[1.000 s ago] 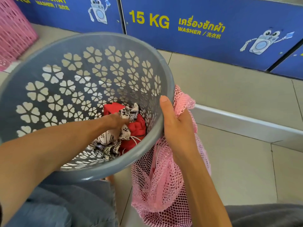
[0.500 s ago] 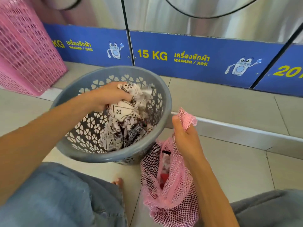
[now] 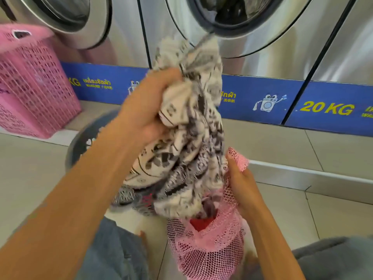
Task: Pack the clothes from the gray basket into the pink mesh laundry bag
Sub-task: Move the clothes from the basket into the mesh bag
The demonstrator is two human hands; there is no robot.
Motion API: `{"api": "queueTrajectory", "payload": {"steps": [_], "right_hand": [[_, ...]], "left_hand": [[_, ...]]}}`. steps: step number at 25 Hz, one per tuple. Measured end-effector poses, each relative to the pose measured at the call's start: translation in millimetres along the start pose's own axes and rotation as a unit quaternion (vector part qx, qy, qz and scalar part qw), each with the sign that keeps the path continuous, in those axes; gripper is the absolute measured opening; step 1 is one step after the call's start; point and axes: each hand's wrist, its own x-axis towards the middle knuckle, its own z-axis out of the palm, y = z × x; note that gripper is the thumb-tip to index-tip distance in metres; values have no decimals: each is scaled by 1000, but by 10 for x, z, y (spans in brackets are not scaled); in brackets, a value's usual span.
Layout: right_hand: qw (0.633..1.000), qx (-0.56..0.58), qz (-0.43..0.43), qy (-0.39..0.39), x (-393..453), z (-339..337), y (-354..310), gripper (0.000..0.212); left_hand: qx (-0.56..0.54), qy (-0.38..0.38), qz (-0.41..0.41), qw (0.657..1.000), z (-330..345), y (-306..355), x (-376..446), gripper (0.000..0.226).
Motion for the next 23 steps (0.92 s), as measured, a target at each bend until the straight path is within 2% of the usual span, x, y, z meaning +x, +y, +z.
{"api": "queueTrajectory", "payload": {"steps": [1, 2, 3, 4, 5, 6, 8, 12, 14, 16, 20, 23], "right_hand": [[1000, -1, -5, 2, -37, -45, -27, 48], [1000, 0, -5, 9, -43, -90, -25, 38], [1000, -7, 3, 14, -62, -137, -33, 36], [1000, -4, 12, 18, -68, -181, -27, 46], [1000, 0, 19, 22, -52, -214, -7, 63], [1000, 13, 10, 22, -52, -225, -5, 72], [999, 25, -14, 15, -67, -229, 7, 69], [999, 36, -26, 6, -60, -252, 25, 52], [999, 48, -20, 15, -49, -308, 5, 47], [998, 51, -22, 30, -36, -373, -11, 43], [998, 28, -40, 34, -30, -471, -3, 42], [998, 7, -60, 26, -50, -463, 12, 55]], "left_hand": [[11, 34, -20, 999, 109, -119, -69, 24], [29, 52, -34, 998, 185, -261, -145, 12], [21, 58, -62, 996, 232, -413, -211, 7], [7, 67, -93, 993, 228, -577, -252, 20], [-19, 73, -130, 989, 208, -711, -304, 26], [-40, 80, -160, 983, 204, -840, -328, 26], [-70, 96, -192, 974, 275, -1072, -382, 22], [-236, 124, -130, 955, 525, -1394, -240, 26], [-267, 122, -96, 951, 577, -1498, -169, 26], [-248, 120, -93, 957, 624, -1654, -180, 24], [-129, 67, -201, 969, 488, -2065, -381, 20], [8, -64, -284, 957, 247, -2404, -499, 33]]}}
